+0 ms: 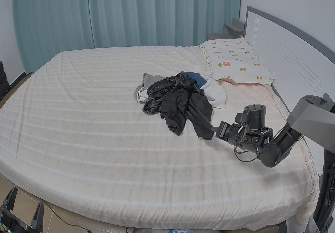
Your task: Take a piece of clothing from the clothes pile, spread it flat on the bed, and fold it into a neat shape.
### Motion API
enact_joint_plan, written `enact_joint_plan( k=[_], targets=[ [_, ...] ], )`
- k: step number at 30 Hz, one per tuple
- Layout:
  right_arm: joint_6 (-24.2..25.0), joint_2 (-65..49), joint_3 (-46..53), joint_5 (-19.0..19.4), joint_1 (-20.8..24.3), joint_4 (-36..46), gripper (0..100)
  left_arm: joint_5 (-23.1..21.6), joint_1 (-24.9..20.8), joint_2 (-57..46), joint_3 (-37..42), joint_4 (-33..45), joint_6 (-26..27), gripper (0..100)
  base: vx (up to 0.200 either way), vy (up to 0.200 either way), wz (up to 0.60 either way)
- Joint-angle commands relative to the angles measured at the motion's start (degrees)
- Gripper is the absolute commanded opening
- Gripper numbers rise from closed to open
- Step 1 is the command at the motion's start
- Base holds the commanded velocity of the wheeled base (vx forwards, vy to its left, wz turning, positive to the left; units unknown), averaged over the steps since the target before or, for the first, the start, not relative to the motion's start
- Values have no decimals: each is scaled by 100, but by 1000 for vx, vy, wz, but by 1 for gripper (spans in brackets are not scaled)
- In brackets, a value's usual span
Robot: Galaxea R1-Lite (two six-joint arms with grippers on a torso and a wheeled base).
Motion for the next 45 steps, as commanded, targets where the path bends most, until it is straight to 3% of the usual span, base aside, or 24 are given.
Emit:
enact_joint_plan(
  k=[1, 5, 9, 11, 15, 18, 20, 23, 27, 34, 35, 36, 45],
  targets=[
    [9, -476, 473, 41, 19, -270, 0, -92, 0, -57, 101, -13, 78, 100, 0, 0, 0],
    [18, -1188, 1273, 200, 274, -991, 0, -109, 0, -66, 48, -66, 52, 100, 0, 0, 0],
    [18, -1803, 1413, 208, 335, -1140, 0, -206, -123, 1287, -1938, -690, -1055, 100, 0, 0, 0],
    [18, -2155, 1352, 217, 353, -1140, 0, -610, -158, 1868, -2184, -743, -721, 100, 0, 0, 0],
    [18, -2709, 1246, 270, 397, -1105, 0, -1393, -158, 2922, -1955, -602, -53, 100, 0, 0, 0],
    [27, -3060, 1220, 349, 406, -1017, 0, -1542, -325, 3828, -2008, -681, 61, 100, 0, 0, 0],
    [27, -3271, 1273, 358, 494, -859, 0, -1533, -791, 4786, -2035, -1103, 52, 100, 0, 0, 0],
    [53, -3561, 1334, 367, 634, -798, 0, -1322, -1477, 5990, -1938, -1912, 43, 100, 0, 0, 0],
    [53, -3711, 1563, 358, 766, -683, 0, -698, -2145, 7413, -2017, -2835, -45, 100, 0, 0, 0],
    [62, -3992, 2099, 305, 1100, -675, 0, 400, -3516, 9637, -2500, -4557, -1214, 100, 0, 0, 0],
    [62, -3992, 2099, 305, 1100, -675, 0, 400, -3516, 9637, -2500, -4557, -1214, 100, 0, 0, 0],
    [53, -3957, 2231, 287, 1188, -692, 0, 726, -3762, 10156, -2790, -4794, -1328, 100, 0, 0, 0],
    [62, -4097, 2521, 244, 1636, -710, 0, 849, -4175, 11272, -3687, -5023, -1319, 100, 0, 0, 0]
  ],
)
